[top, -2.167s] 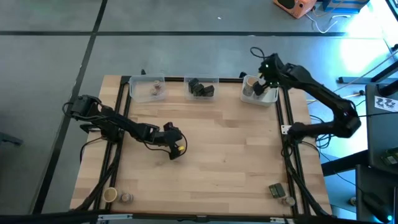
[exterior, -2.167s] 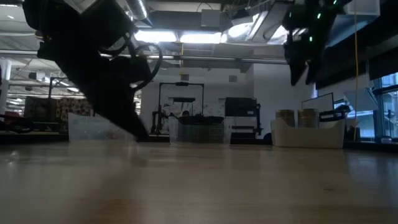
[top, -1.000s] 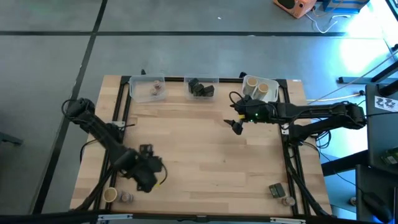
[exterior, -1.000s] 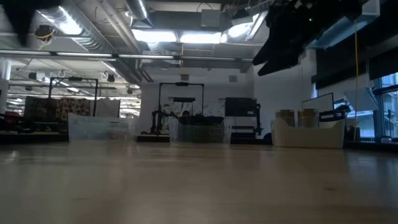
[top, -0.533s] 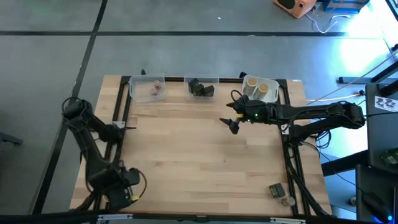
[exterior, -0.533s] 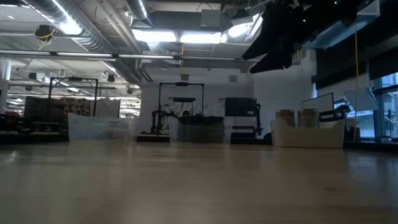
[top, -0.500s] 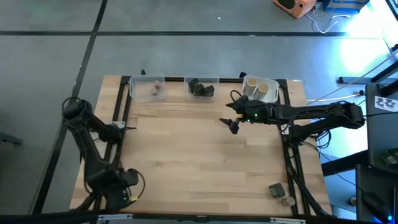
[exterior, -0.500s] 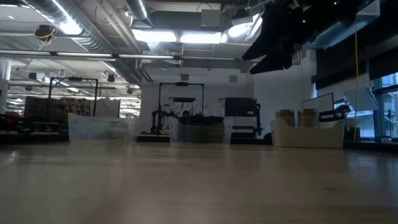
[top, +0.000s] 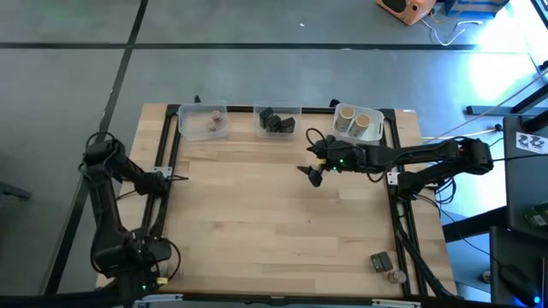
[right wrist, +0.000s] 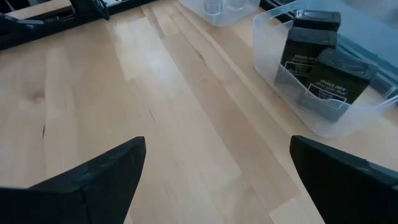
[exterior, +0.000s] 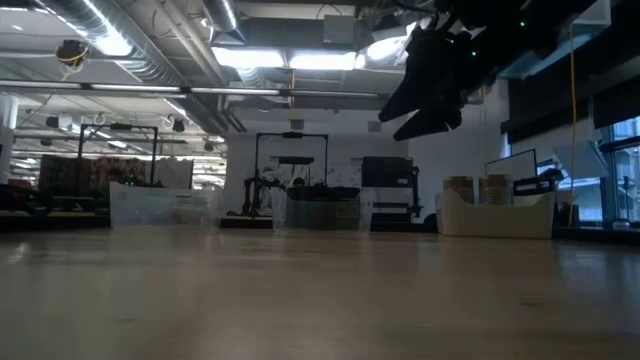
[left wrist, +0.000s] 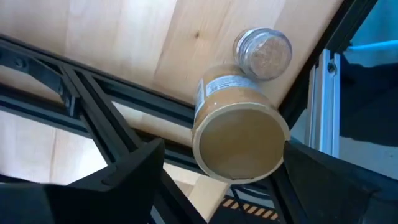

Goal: Sort spices by type
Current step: Put the golden seasoning bottle into the white bin

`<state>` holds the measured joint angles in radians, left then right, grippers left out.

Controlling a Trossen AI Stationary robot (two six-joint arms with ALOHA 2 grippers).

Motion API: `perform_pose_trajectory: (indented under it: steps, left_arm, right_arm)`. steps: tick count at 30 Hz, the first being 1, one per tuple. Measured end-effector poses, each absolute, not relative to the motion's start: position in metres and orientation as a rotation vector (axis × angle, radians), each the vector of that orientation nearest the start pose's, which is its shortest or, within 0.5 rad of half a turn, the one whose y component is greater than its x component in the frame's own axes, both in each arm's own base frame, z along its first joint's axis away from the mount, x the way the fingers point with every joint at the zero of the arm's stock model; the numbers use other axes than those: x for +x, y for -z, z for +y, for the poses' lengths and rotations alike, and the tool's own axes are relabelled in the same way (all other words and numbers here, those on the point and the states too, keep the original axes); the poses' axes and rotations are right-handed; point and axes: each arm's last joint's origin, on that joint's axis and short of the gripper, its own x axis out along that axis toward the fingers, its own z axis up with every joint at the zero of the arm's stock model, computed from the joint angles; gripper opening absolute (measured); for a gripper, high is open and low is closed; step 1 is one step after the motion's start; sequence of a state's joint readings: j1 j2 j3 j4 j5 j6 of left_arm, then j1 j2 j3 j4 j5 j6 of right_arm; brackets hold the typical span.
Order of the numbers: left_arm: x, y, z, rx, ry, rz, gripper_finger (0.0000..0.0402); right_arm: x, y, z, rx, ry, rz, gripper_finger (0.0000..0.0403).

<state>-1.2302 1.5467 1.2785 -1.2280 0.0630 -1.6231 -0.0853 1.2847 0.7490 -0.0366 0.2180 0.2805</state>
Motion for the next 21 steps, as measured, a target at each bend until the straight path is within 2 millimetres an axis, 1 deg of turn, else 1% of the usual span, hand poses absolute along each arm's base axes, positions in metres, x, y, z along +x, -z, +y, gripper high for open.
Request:
perform_pose_trajectory:
  steps: [3, 6, 10, 21]
  left_arm:
    - [0.086, -0.262, -0.260, -0.366, -0.248, 1.595, 0.0312]
    - [0.084, -0.255, -0.266, -0.345, -0.246, 1.595, 0.0312]
    - [0.085, -0.251, -0.274, -0.349, -0.207, 1.593, 0.0312]
    - [0.085, -0.251, -0.272, -0.322, -0.224, 1.587, 0.0312]
  right_arm:
    - [0.267, -0.231, -0.029, 0.235, 0.374, 0.528, 0.0396]
    - [0.267, -0.232, -0.029, 0.237, 0.372, 0.513, 0.0396]
    - [0.268, -0.233, -0.029, 0.238, 0.371, 0.502, 0.0396]
    - [0.268, -0.233, -0.029, 0.239, 0.369, 0.494, 0.0396]
